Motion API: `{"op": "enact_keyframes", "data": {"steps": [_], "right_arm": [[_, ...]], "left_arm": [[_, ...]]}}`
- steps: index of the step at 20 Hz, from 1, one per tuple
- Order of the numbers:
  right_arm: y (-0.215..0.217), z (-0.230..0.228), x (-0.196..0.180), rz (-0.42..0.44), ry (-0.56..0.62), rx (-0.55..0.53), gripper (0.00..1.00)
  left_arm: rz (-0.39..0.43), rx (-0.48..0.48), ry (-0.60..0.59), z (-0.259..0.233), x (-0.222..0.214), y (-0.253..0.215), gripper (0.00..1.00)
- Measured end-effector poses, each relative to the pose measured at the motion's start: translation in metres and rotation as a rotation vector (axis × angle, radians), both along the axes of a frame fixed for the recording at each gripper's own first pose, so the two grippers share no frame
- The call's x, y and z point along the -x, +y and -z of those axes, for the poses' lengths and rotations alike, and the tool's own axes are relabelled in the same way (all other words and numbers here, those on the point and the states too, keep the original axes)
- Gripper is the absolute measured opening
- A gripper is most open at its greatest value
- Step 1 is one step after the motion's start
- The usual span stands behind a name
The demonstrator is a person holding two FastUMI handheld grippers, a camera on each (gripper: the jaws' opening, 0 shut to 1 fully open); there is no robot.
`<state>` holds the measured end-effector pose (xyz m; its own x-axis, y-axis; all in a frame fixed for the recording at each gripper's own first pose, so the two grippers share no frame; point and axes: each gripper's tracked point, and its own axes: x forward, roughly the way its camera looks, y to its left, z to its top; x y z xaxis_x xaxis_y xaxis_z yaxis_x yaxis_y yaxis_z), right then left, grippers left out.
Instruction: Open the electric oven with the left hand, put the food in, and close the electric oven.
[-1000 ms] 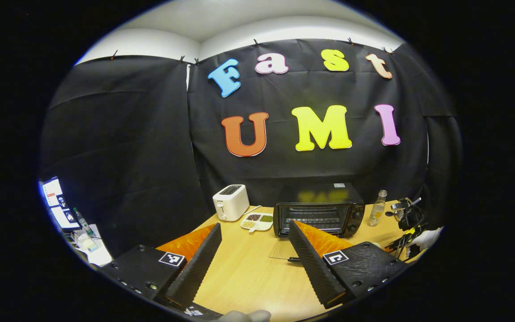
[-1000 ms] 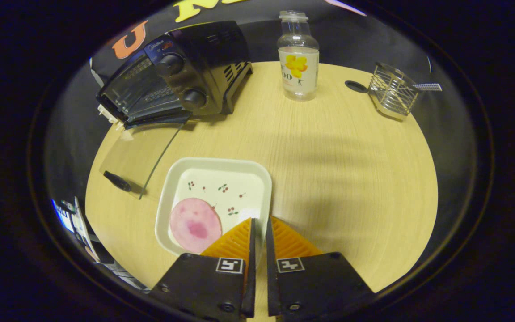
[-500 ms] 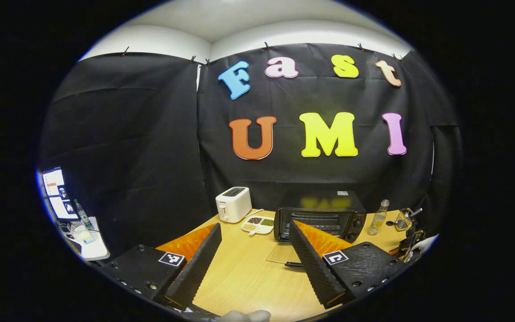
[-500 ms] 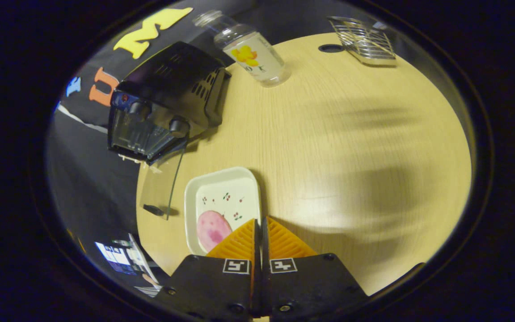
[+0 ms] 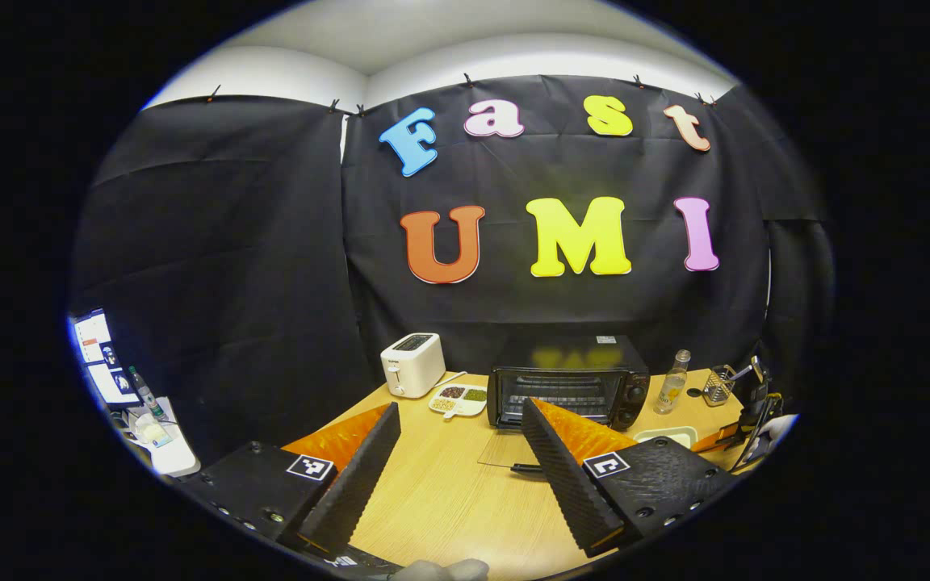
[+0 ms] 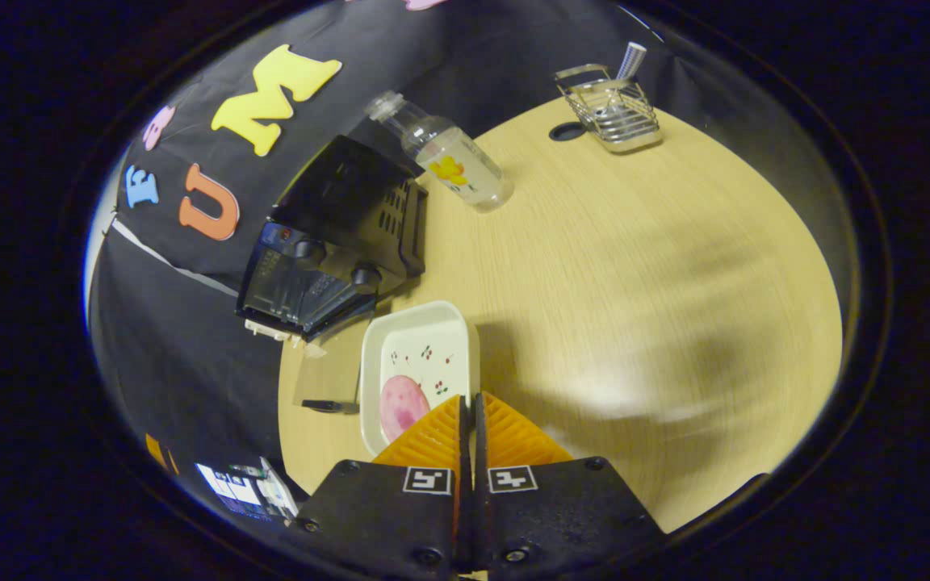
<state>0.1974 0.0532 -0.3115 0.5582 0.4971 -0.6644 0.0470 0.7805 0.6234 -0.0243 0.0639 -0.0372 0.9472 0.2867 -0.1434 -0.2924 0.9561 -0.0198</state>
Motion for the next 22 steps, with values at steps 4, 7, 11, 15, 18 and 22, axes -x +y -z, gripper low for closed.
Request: {"op": "enact_keyframes", "data": {"steps": [4, 7, 11, 15, 18, 22], "right_arm": [[0.026, -0.042, 0.010, 0.038, -0.084, -0.025, 0.04], [0.069, -0.060, 0.020, 0.099, -0.085, -0.100, 0.03], [0.140, -0.062, 0.027, 0.230, -0.099, -0.220, 0.01], [0.200, -0.043, 0.025, 0.380, -0.065, -0.299, 0.00], [0.237, -0.027, 0.015, 0.451, -0.050, -0.326, 0.00], [0.283, -0.016, -0.001, 0.453, -0.050, -0.354, 0.00]], "left_arm": [[0.026, 0.006, -0.005, -0.005, 0.010, 0.011, 0.96], [0.034, -0.003, 0.008, -0.002, 0.021, 0.026, 0.96], [0.046, -0.028, 0.035, 0.004, 0.030, 0.041, 0.96], [0.043, -0.021, 0.056, 0.011, 0.031, 0.050, 0.96], [0.028, -0.024, 0.067, 0.012, 0.027, 0.059, 0.96], [0.023, -0.050, 0.072, 0.016, 0.009, 0.064, 0.96]]}}
